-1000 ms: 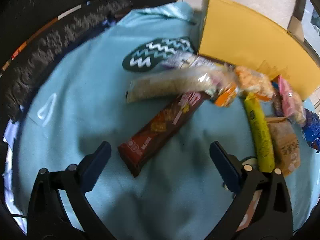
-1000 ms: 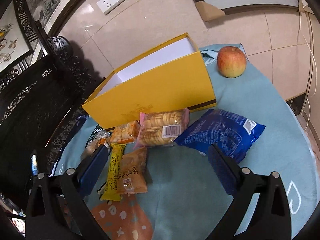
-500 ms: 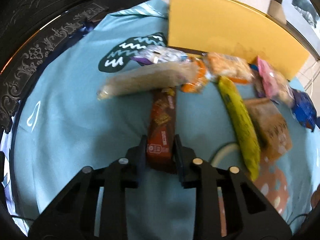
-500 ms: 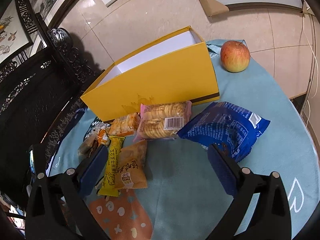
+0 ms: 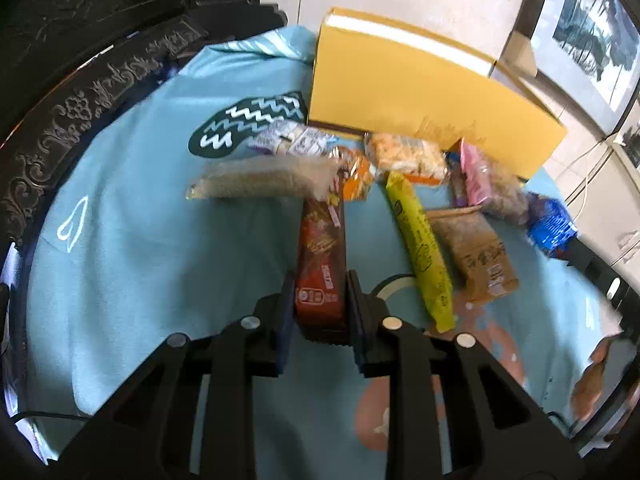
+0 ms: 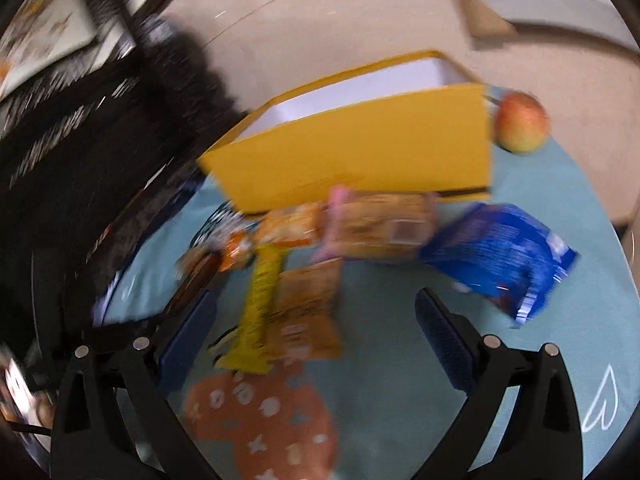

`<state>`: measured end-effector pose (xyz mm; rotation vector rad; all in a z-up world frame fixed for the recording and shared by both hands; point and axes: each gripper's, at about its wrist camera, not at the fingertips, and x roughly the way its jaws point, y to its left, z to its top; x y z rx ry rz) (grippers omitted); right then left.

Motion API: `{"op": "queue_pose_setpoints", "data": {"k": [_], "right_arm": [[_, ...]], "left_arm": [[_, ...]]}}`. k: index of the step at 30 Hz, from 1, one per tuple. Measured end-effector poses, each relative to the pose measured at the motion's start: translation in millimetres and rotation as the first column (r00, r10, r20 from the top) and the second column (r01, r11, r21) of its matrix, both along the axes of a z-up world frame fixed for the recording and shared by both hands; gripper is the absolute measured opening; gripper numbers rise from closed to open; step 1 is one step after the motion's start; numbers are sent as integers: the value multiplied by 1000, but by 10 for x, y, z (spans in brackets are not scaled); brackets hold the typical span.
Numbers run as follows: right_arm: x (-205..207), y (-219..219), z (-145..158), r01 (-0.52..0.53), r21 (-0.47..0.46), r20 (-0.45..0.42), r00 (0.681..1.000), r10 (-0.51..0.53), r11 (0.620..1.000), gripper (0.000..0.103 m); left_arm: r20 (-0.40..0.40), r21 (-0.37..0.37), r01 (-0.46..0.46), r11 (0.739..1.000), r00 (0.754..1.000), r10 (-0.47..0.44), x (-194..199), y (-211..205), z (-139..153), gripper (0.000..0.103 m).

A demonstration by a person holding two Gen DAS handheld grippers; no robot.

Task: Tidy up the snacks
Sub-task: 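Grasp the brown chocolate bar with the left tool while the right tool grasps the yellow stick snack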

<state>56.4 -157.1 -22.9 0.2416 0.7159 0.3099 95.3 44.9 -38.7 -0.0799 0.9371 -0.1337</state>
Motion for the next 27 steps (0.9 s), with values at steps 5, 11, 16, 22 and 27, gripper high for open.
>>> {"op": "queue_pose_setpoints", "data": {"k": [5,11,16,22,27], "right_arm": [[70,759,-97,-245,-231,-44,969,241,942,59],[380,885,-398,-235,-239,-172,965,197,942,49],[530,968,-524,-191,-281,-193,971,140,940,23],[497,822,-468,-156,-191,-212,971,114,969,21],[297,484,-240,-148,-13,-192,971,142,989,21]], "left_arm": [[15,-33,-29,999,999,30,-41,122,35,24],[-17,-69,-49,996,999,48,47,262,-80,24],[-46,-75,-34,997,998,30,138,170,-257,24],[-66,-76,-35,996,997,30,193,140,-345,24],[-43,-97,-45,994,998,41,94,162,-235,24]]}}
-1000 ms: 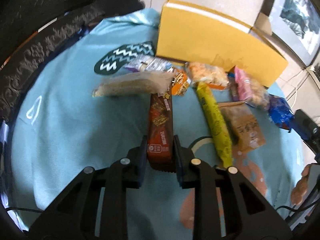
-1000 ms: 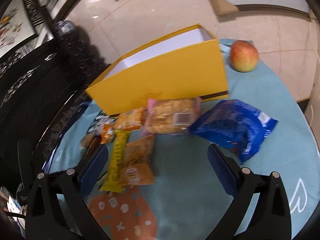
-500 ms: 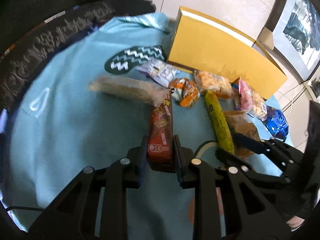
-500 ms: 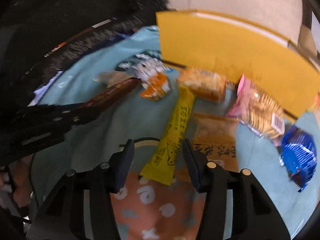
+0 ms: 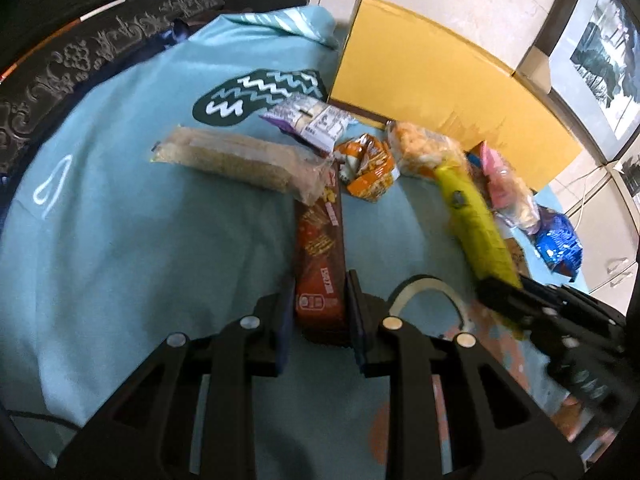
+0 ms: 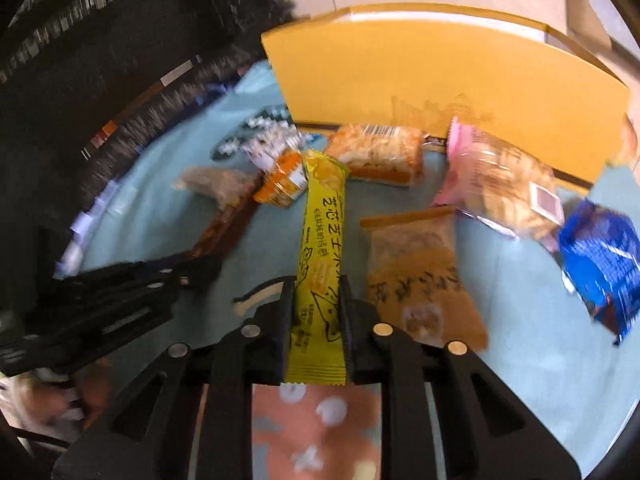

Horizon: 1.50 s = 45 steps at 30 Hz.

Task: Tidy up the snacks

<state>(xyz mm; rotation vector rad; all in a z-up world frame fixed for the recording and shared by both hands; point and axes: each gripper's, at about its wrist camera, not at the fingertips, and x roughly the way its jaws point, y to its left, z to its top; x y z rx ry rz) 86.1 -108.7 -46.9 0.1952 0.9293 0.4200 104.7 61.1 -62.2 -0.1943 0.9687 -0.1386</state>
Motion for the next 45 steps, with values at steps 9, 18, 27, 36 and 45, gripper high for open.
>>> {"op": "queue_pose_setpoints", "data": {"k": [9,18,27,36,45], "right_arm": [[-312,-398,246,34,135,42,998,-39,990,21],[-418,-408,190,15,144,41,999,-22,990,21],[-396,-389,146,-17,139,54,998,10,990,21],[-339,-390,20,-27,134,39,999,22,991,21],[-436,-357,151,-31,114,90,996,21,993,21]], "left_arm": [[109,33,47,998,993,-51,-373,-123,474,24],[-2,106,82,991,997,-82,-382,-189,104,21],[19,158,53,986,998,-57,-208,-302,80,63],[-22,201,55,978,998,-51,-107,-440,-130,24],[50,181,62,982,996,-72,-293,-406,233,24]]}}
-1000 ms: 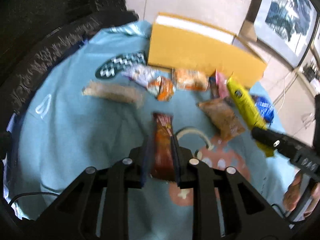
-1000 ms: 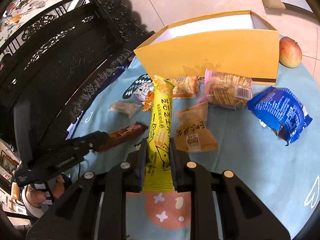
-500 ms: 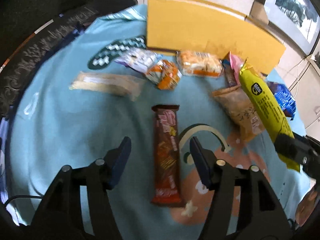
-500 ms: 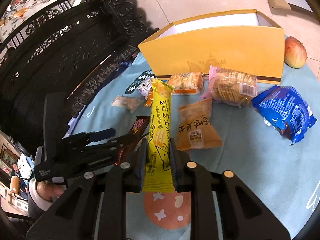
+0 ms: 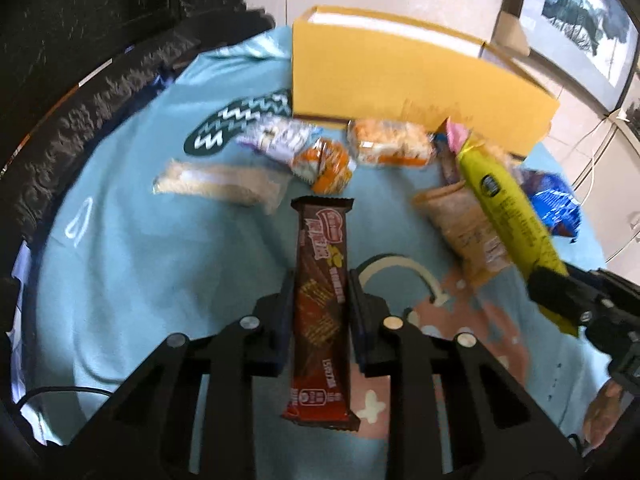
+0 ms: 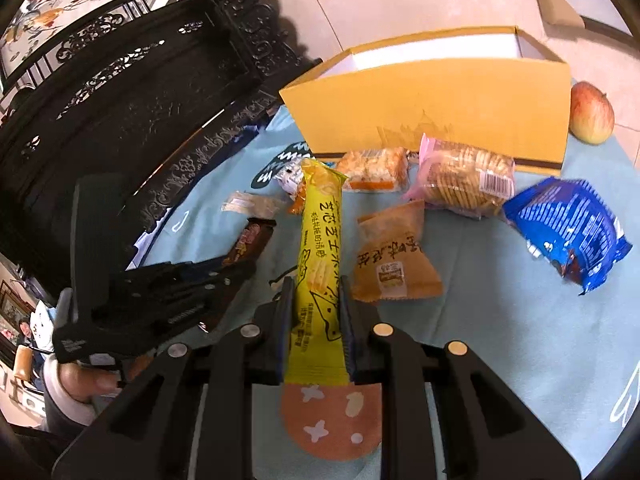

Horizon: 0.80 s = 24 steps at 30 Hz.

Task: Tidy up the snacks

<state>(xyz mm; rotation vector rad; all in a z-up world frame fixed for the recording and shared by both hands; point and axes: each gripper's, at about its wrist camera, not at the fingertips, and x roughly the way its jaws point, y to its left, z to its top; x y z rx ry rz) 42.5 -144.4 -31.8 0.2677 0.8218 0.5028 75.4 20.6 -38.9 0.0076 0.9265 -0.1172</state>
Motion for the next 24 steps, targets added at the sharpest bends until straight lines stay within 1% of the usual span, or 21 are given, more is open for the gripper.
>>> {"op": "queue_pose_setpoints", "data": {"k": [8,14,17,18,21,24], "right_arm": [[-2,1,125,28,-31,24,999,-27,999,21],[91,-105,413,73,-42,80,994,-69,996,21],[209,-128,596,103,-68,117,989,-94,992,21],[257,-146,655,113,-75,131,986,-102,991,21],[470,-263,846,159,-80,172,975,-143,984,21],[657,-368,938,194,-77,190,966,-176,978,21]], "left_arm": [[48,-13,31,999,998,-30,-54,-70,298,24],[101,-38,45,998,994,-41,87,-152,611,24],[148,-28,67,997,987,-62,277,-267,820,24],[166,-22,58,998,985,-54,391,-304,906,24],[162,-38,41,998,986,-35,711,-379,1088,24],[181,-32,45,998,983,-39,922,-484,1227,24]]}}
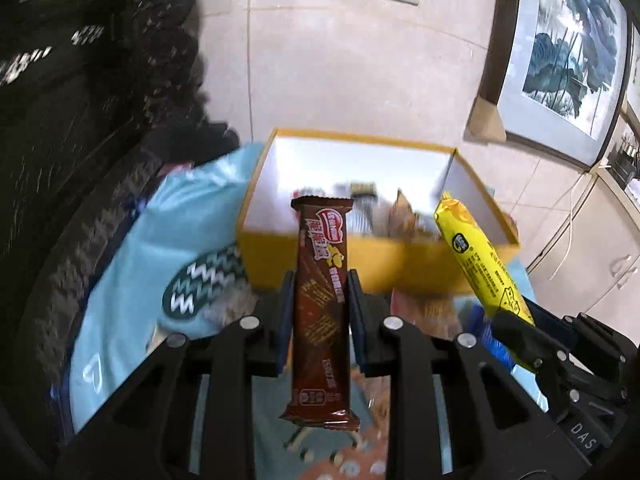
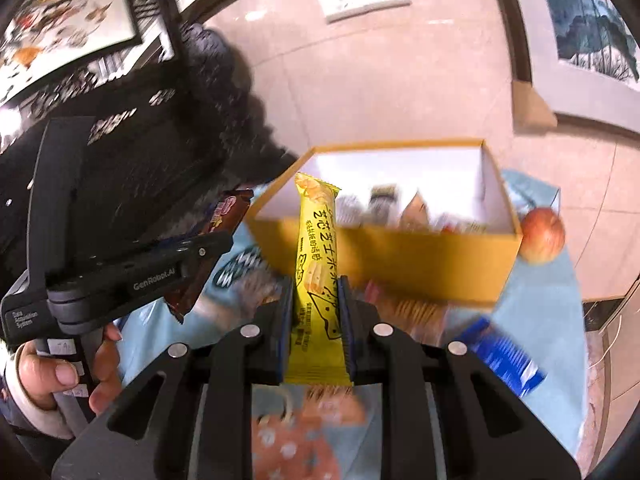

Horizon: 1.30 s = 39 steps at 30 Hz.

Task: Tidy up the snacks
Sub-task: 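Carry both snacks into the yellow box and open both tools, then move both tools back over the remaining snacks on the cloth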

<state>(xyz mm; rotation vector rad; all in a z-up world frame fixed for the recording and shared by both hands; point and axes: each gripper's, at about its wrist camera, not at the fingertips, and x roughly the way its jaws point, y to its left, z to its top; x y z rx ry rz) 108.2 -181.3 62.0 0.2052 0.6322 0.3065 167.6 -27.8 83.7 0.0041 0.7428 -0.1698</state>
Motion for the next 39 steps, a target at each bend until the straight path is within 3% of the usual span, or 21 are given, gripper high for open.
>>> {"op": "queue_pose_setpoints", "data": {"k": [10,11,12,13,14,17,24,29,35,39], "right_arm": [[827,-181,-78,140,-1,29,990,-140,990,23],[927,-194,-96,157,-8,45,987,-156,988,23],[1019,-188,-119,169,-31,59,984,-167,985,38],[1066,-173,-141,198,-70,71,979,-193,978,62],[1072,-152,-133,228,-101,92,971,-219,968,67],[918,-148,-146,234,-118,177,961,-211,965,69],[590,-303,-173,194,-2,107,975,-193,981,70],[286,-285,-201,203,-47,94,976,-198,978,72],[-89,-298,-352,217,-30,51,975,-215,976,75],[-262,-258,-464,229,-37,32,973,-227,973,89]], "left_arm": [[-22,-9,-9,1000,1000,8,832,-172,-123,25],[-23,-22,-22,1000,999,22,937,-164,-152,37],[-11,-33,-42,999,999,42,1022,-150,-169,53],[24,-34,-73,997,997,74,1074,-129,-168,87],[96,-12,-125,992,987,125,1078,-104,-143,96],[129,-1,-147,989,981,146,1044,-56,-134,98],[34,-1,-117,993,993,117,822,23,-259,98],[14,-11,-106,994,994,106,479,111,-282,98],[-11,-18,-104,994,995,103,86,225,-361,98],[-23,-17,-101,995,995,101,-118,279,-443,98]]}}
